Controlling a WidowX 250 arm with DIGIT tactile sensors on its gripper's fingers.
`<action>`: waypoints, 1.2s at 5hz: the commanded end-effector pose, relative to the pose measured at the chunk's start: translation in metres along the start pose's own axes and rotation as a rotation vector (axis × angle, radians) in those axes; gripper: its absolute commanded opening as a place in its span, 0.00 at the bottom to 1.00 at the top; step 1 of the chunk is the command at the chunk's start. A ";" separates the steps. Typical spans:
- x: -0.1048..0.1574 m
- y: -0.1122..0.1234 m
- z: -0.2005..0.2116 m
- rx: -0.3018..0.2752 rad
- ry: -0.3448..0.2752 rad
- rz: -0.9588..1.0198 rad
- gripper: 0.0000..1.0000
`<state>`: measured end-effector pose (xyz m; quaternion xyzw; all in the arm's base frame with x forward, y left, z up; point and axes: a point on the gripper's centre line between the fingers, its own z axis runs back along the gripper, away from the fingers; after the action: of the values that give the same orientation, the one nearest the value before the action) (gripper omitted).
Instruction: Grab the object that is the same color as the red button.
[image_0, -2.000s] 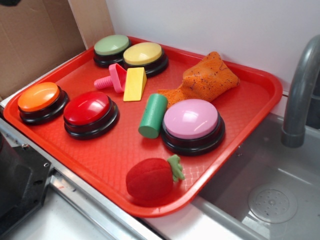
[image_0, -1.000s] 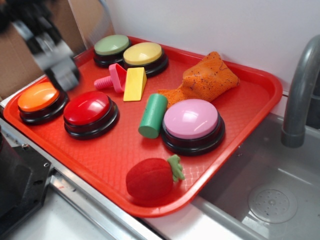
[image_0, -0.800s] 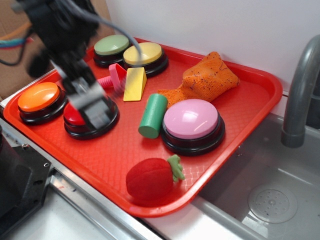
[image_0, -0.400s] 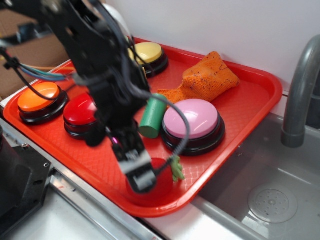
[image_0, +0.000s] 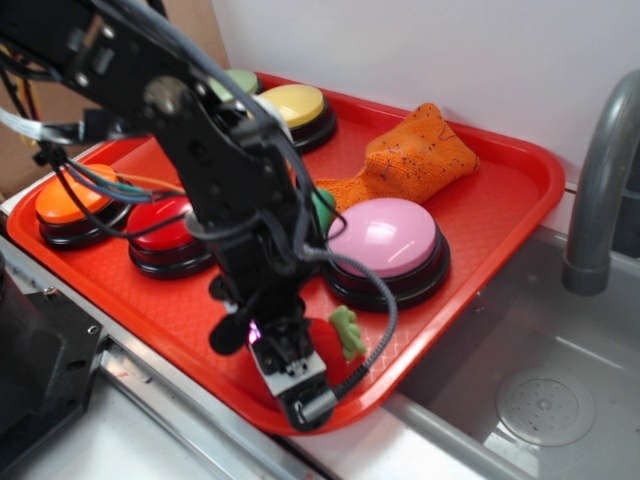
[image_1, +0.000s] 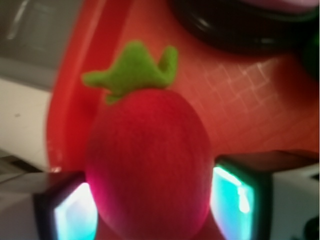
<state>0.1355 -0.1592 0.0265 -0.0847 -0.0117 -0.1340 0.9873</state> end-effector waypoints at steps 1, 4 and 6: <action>0.003 0.001 0.010 -0.019 -0.042 0.040 0.00; 0.002 0.093 0.117 0.099 -0.102 0.205 0.00; -0.007 0.168 0.160 0.204 -0.102 0.349 0.00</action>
<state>0.1749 0.0326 0.1416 0.0088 -0.0398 0.0496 0.9979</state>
